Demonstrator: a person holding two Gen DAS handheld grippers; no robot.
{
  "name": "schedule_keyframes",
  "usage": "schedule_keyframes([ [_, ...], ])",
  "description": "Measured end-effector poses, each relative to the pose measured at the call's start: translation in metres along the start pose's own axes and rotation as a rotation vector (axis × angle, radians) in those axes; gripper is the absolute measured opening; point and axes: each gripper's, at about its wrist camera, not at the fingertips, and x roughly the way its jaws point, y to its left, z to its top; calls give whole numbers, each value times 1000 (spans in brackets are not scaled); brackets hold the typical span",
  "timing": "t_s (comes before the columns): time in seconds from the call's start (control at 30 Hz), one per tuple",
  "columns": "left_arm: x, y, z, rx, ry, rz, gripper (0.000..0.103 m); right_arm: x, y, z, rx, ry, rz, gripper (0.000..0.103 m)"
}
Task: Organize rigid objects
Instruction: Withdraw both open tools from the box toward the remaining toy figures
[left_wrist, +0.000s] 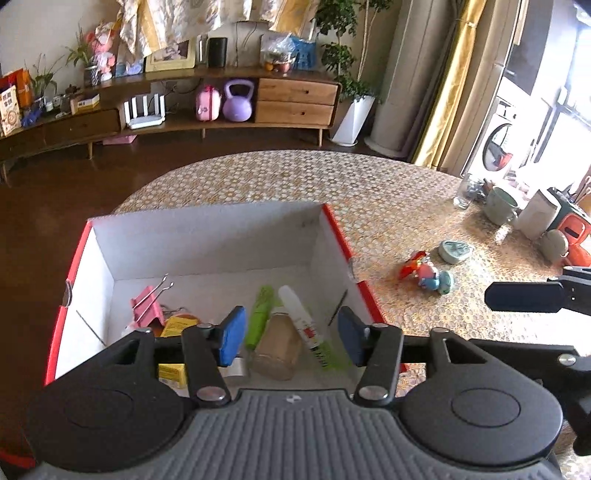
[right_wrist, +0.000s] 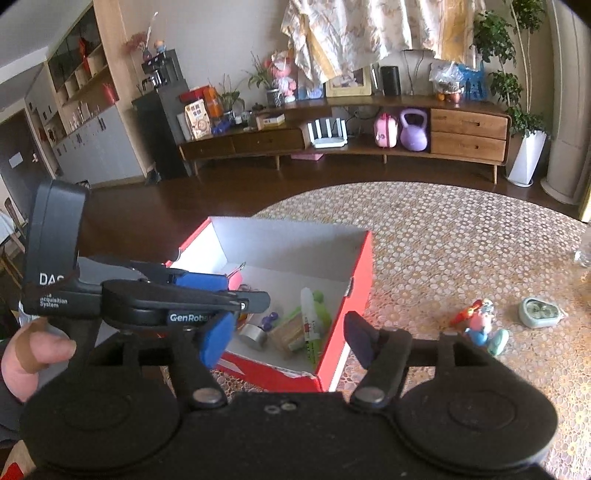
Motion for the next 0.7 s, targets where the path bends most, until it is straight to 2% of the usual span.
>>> schedule_keyframes([
  [0.13,-5,-14,3,4,-21,-14,59,-16,-13,-3,20,-29,-5,79],
  [0.43,-3,-54,10,29,-54,-31,74,-39,-53,-15,53,-68,-49,92],
  [0.7,14,-90,14,18,-68,-91,82,-53,-102,-32,103,-80,-125,102],
])
